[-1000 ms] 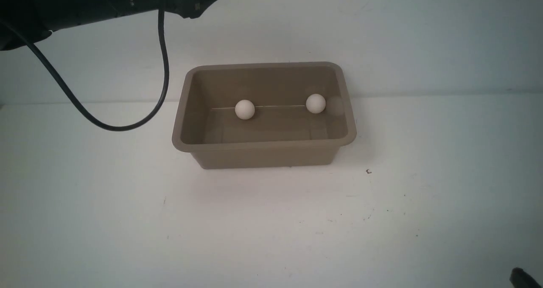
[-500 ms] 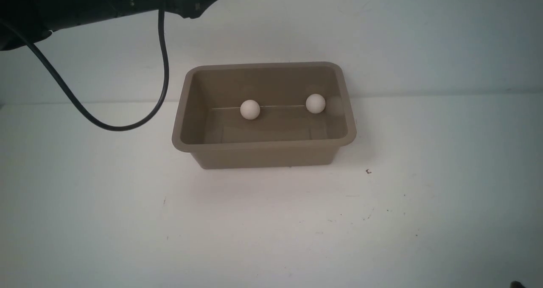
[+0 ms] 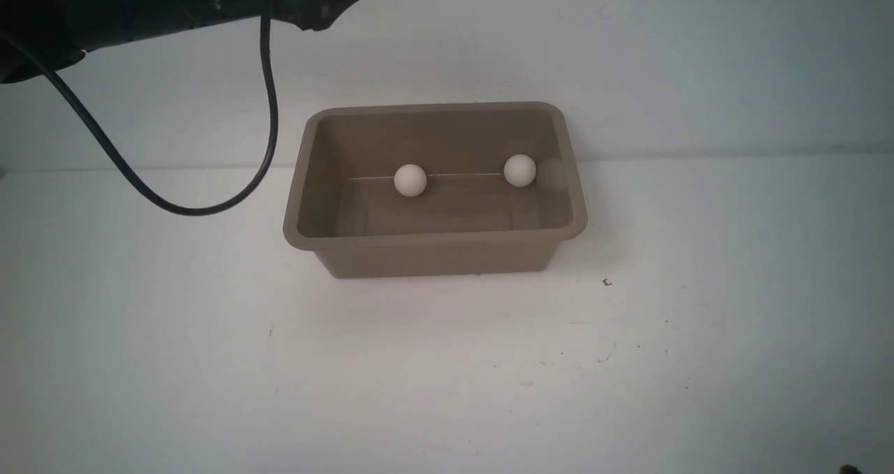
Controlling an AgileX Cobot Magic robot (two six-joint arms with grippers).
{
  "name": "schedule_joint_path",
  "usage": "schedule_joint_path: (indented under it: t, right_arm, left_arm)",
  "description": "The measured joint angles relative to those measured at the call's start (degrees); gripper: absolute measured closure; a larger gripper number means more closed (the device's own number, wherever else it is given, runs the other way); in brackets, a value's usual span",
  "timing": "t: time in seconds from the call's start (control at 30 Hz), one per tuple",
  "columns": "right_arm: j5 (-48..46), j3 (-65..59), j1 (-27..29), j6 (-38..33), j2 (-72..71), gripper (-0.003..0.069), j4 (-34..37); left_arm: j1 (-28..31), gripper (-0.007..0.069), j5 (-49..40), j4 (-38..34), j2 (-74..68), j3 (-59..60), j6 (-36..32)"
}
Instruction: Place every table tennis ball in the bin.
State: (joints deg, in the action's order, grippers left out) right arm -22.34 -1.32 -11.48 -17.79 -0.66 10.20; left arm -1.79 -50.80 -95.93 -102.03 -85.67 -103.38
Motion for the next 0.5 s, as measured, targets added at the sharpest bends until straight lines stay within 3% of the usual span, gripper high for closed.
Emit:
schedule_joint_path:
  t: [0.5]
  right_arm:
    - [0.00, 0.00, 0.04, 0.00, 0.00, 0.0134, 0.06]
  left_arm:
    - [0.00, 0.0146, -5.93, 0.28, 0.00, 0.00, 0.71]
